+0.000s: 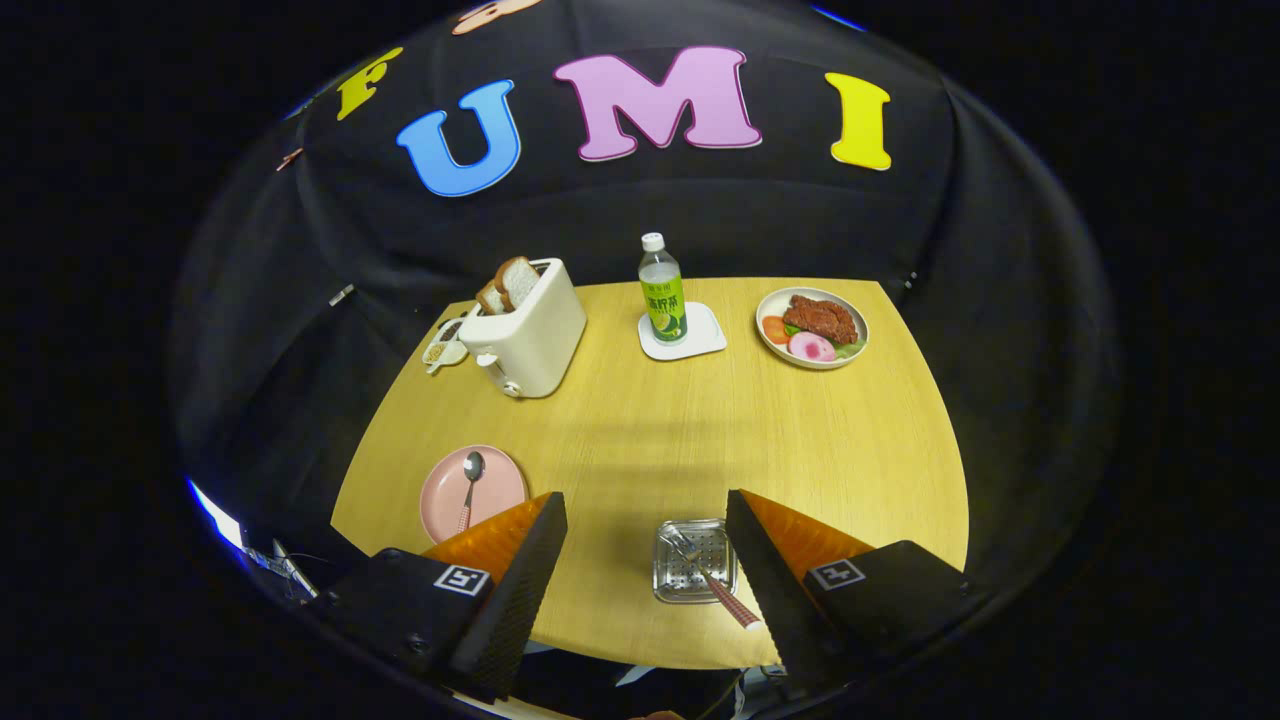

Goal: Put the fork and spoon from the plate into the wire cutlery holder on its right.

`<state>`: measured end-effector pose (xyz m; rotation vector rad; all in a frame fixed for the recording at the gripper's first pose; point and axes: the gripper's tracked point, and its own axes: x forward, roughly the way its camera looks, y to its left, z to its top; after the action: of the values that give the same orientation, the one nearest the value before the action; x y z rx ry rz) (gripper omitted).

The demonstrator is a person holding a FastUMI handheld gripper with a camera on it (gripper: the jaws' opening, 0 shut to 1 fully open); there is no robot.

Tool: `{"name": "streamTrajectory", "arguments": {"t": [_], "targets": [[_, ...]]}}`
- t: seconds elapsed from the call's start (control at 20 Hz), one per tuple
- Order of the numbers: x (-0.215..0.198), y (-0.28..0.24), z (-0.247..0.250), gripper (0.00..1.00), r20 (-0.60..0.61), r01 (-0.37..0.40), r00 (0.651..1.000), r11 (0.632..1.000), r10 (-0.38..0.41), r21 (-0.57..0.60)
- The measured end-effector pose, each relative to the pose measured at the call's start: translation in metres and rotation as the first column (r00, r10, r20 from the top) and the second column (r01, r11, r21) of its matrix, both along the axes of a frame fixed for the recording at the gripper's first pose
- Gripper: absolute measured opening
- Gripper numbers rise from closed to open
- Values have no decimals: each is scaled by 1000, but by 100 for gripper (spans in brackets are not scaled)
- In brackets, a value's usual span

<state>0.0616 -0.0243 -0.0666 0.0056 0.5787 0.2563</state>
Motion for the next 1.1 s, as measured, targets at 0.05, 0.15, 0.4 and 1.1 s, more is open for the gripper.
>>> {"name": "streamTrajectory", "arguments": {"t": [0.05,0.15,0.4,1.1], "targets": [[-2,13,0,99,24,-10,1000,1000,10,4],[-9,43,-5,99,42,-39,998,999,38,7],[-19,126,-42,99,-12,-123,992,991,123,54],[-25,258,-190,100,-236,-295,936,948,262,-117]]}}
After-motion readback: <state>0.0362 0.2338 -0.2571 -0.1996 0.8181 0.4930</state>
